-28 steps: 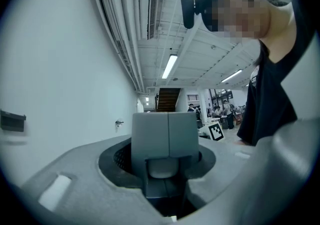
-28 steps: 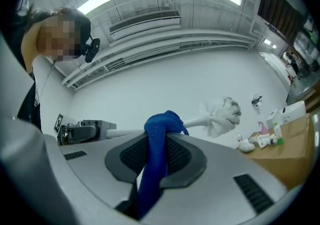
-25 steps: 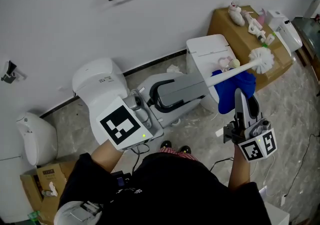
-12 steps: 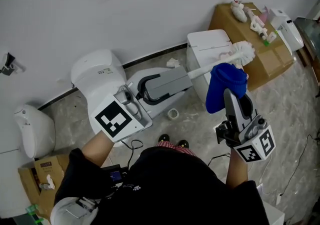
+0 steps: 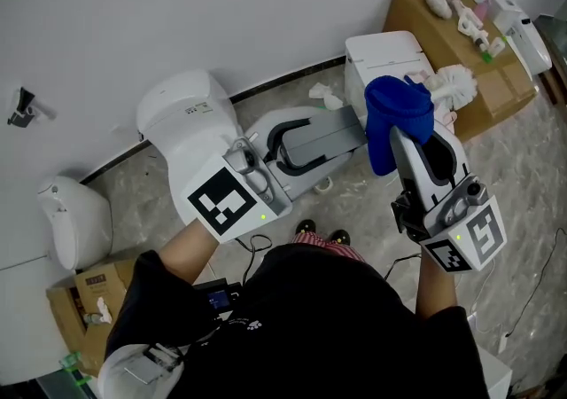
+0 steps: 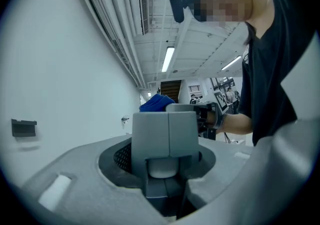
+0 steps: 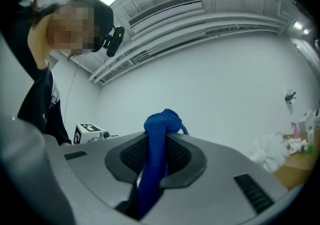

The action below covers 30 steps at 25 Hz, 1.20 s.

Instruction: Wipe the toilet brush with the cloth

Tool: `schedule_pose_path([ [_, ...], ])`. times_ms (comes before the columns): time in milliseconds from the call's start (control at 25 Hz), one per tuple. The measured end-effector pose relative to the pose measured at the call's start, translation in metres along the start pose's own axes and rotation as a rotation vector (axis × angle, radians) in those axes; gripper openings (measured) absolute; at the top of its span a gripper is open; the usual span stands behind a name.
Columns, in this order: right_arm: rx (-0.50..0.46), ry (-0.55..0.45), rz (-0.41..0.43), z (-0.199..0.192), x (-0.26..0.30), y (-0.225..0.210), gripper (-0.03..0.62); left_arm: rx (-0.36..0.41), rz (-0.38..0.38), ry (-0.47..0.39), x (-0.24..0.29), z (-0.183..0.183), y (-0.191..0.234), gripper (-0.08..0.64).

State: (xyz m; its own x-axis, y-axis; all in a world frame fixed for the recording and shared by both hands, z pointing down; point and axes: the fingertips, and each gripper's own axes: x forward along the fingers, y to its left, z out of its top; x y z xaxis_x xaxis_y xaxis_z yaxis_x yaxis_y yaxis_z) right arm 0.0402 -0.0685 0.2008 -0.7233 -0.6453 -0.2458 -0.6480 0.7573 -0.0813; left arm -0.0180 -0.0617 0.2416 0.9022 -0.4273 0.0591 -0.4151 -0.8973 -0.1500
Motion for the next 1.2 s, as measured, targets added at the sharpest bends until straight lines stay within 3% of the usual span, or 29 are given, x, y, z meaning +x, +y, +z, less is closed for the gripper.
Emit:
schedule_pose_path([
  [200, -0.031, 0.057, 0.002, -0.014, 0.005, 0.001, 0.071, -0.043, -0.038, 0.021, 0.001, -0.001, -0.006, 0.181],
  [560, 0.032, 0.09, -0.006, -0.034, 0.002, -0.005, 0.071, -0.053, -0.061, 0.07, 0.007, -0.012, -0.01, 0.181],
  [1200, 0.018, 0.107, -0.011, -0.048, 0.009, -0.003, 0.07, -0.04, -0.038, 0.071, 0.001, -0.018, -0.007, 0.181],
])
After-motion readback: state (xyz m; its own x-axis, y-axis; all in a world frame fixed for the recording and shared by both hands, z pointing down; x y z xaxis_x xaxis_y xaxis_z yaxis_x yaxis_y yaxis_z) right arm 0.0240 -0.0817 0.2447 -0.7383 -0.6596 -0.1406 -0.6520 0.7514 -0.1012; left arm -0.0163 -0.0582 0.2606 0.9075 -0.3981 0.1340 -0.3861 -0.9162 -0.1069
